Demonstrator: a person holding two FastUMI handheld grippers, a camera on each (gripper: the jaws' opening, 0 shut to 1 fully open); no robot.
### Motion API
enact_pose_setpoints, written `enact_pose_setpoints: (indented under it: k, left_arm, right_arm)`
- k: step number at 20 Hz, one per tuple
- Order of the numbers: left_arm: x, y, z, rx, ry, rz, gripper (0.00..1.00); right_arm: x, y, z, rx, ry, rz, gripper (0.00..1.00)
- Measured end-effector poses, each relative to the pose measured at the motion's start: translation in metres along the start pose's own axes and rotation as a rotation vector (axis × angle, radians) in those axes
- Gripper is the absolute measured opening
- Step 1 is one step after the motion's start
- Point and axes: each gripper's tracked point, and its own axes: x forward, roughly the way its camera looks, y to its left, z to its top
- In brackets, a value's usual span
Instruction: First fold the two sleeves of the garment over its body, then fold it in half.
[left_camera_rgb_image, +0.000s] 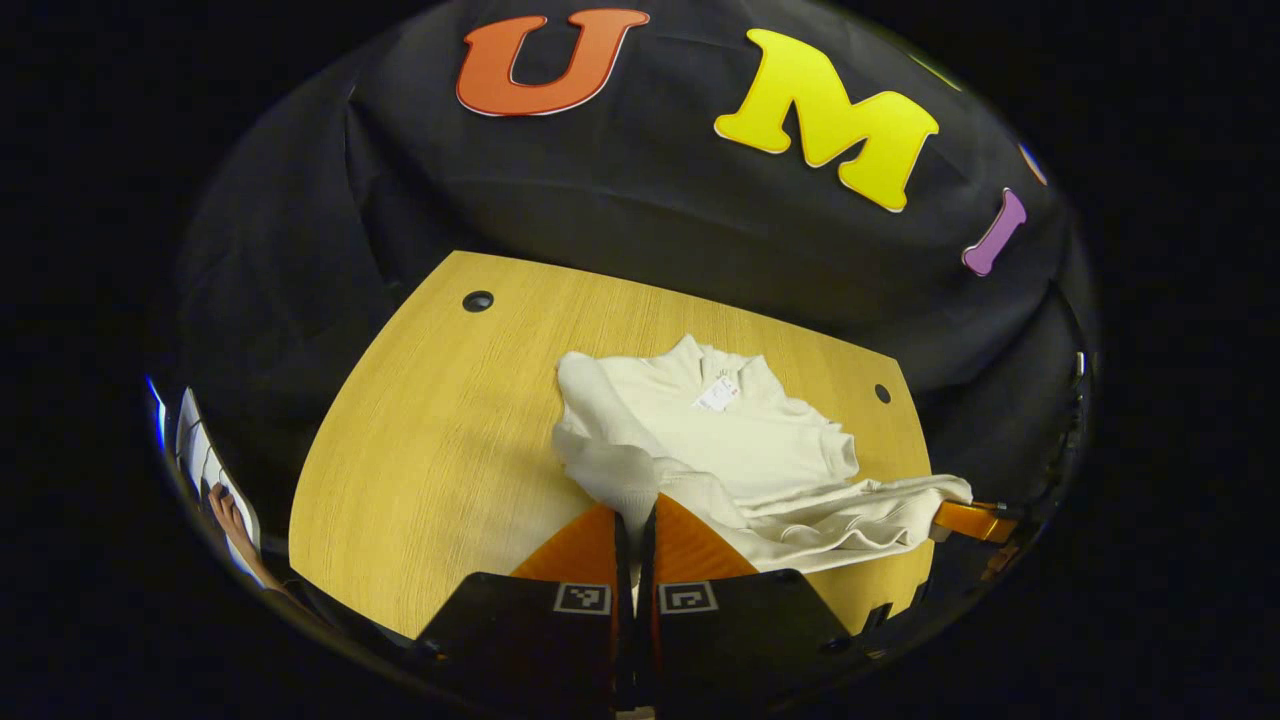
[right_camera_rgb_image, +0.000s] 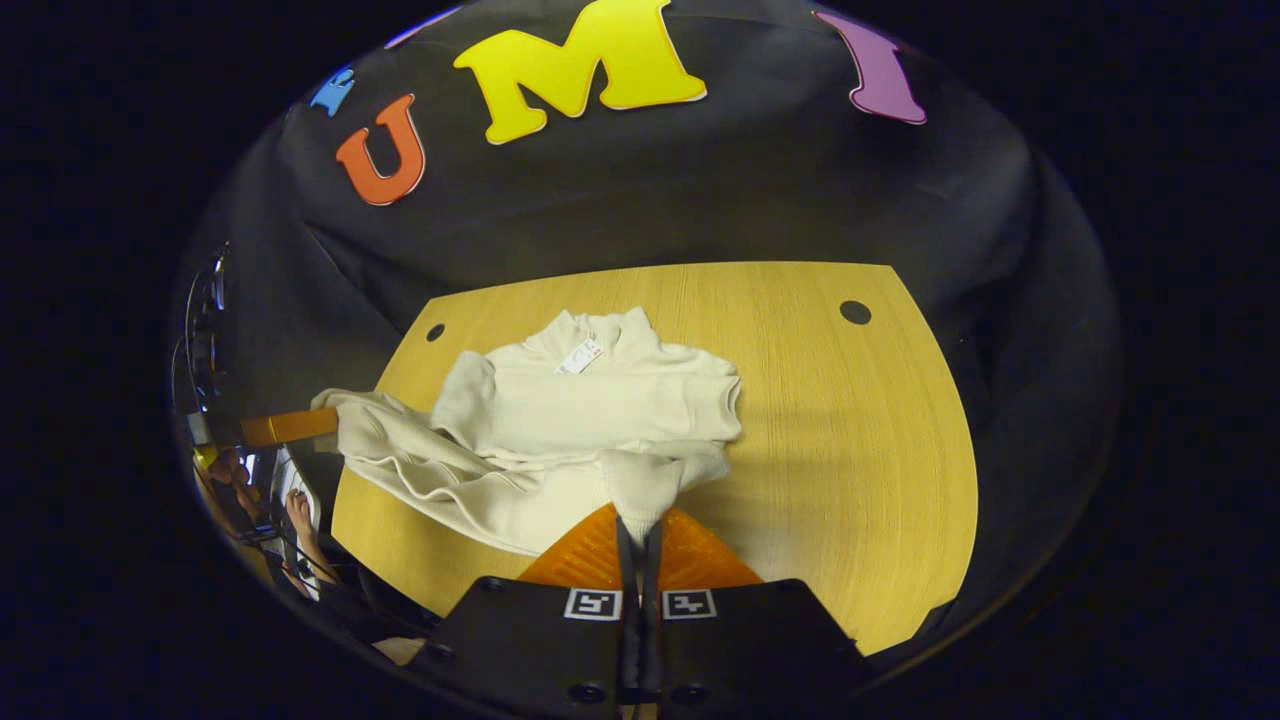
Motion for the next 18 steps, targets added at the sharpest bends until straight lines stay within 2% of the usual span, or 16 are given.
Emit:
enact_pose_setpoints:
  k: [5,6,7,10,14,18]
  left_arm:
    - [0.046,0.001,0.035,0.021,0.040,0.021,0.04]
    - [0.058,0.003,0.039,0.016,0.046,0.022,0.07]
    - [0.074,0.005,0.043,0.009,0.057,0.024,0.04]
    - [0.117,0.012,0.048,-0.003,0.093,0.025,0.04]
    - [0.166,0.020,0.051,-0.011,0.126,0.003,0.03]
    - [0.195,0.024,0.049,-0.008,0.144,-0.001,0.04]
  right_arm:
    - [0.053,-0.002,0.055,0.061,-0.041,-0.005,0.00]
    - [0.068,-0.002,0.063,0.075,-0.045,-0.003,0.00]
    - [0.084,-0.003,0.069,0.089,-0.045,-0.007,0.01]
    - [0.130,-0.008,0.086,0.141,-0.040,-0.022,0.00]
    - [0.183,-0.017,0.086,0.195,-0.007,-0.076,0.01]
    - [0.209,-0.023,0.077,0.259,0.026,-0.118,0.00]
